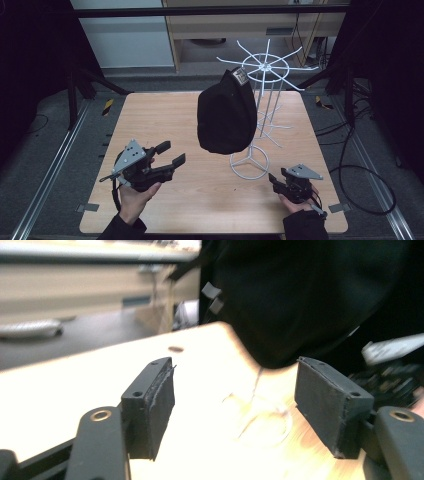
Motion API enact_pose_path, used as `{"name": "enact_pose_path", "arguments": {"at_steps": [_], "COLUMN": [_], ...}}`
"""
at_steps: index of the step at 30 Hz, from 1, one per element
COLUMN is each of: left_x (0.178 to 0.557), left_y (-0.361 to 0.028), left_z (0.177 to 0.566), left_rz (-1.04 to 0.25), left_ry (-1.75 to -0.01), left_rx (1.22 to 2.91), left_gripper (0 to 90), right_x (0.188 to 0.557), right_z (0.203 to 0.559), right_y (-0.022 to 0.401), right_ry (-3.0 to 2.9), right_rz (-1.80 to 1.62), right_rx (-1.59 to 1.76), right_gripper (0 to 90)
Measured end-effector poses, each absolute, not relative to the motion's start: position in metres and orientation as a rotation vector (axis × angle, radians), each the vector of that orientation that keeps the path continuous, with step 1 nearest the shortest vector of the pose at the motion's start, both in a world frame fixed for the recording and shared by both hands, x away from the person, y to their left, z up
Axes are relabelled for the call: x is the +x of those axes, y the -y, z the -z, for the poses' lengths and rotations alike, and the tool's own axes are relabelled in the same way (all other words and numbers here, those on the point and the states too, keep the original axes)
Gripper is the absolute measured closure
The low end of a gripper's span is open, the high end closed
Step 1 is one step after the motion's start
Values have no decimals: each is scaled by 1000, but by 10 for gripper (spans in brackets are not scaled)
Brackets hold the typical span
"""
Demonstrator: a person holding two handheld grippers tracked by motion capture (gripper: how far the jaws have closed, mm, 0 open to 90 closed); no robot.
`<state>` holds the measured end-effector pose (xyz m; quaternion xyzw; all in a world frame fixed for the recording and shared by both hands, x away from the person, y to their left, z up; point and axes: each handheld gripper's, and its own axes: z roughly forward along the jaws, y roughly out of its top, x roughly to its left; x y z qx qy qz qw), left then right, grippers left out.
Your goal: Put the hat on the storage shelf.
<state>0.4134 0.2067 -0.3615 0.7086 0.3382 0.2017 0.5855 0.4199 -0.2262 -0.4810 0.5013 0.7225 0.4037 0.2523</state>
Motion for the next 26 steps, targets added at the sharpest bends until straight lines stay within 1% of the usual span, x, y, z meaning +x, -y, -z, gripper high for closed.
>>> {"name": "enact_pose_path", "arguments": {"at_steps": [5,11,14,18,22,26], "left_x": [417,424,428,432,437,443], "left_y": [-232,-261,-272,-288,-301,-306], "left_z": [402,445,457,472,480,484], "left_rz": [-500,-504,-517,-556,-570,-611], "left_ry": [-899,-1057,-1106,-1167,-1248,-1267], "left_rx": [1749,1828,1859,1870,1858,1888], "left_gripper": [274,241,228,226,222,212], "right_x": [421,421,422,424,425,427], "right_z": [482,483,483,486,487,488], "right_y": [228,229,229,231,232,232], "right_ry": [-1948,-1938,-1939,-1937,-1936,-1936], "right_rz": [-1086,-1083,-1079,-1064,-1051,-1038], "right_rx": [1360,1384,1372,1392,1397,1414], "right_gripper": [402,358,342,281,253,228]}}
